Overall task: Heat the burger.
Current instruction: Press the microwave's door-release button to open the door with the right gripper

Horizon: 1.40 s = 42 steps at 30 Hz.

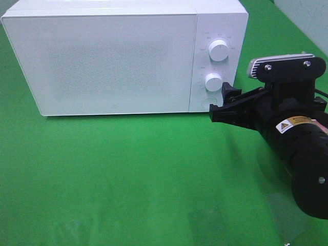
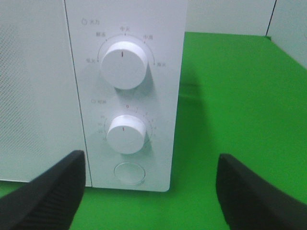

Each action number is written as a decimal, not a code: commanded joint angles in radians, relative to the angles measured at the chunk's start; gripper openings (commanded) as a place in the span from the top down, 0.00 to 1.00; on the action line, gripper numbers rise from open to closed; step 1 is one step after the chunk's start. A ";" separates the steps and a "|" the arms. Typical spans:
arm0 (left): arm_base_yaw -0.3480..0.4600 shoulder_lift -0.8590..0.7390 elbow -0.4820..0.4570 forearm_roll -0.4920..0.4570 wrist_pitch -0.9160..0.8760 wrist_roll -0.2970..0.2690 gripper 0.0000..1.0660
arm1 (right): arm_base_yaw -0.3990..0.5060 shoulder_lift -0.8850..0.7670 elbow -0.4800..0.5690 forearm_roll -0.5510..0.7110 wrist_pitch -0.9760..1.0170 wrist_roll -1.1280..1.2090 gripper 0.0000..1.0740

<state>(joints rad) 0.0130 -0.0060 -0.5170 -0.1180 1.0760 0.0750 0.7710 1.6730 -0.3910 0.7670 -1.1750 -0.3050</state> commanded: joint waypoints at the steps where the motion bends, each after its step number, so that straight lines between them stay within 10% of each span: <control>1: 0.002 -0.015 0.001 -0.007 -0.007 0.001 0.17 | 0.004 0.039 0.002 0.004 -0.014 0.098 0.32; 13: 0.002 -0.015 0.001 -0.007 -0.007 0.001 0.17 | 0.004 0.061 0.002 0.003 -0.013 0.213 0.34; 28: 0.002 -0.015 0.001 -0.007 -0.007 0.001 0.17 | 0.004 0.061 0.002 0.003 -0.014 0.915 0.83; 42: 0.002 -0.015 0.001 -0.007 -0.007 0.001 0.17 | 0.004 0.061 0.002 -0.004 0.005 1.497 0.99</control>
<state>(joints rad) 0.0130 -0.0060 -0.5170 -0.1180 1.0760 0.0750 0.7720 1.7350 -0.3890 0.7750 -1.1710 1.1410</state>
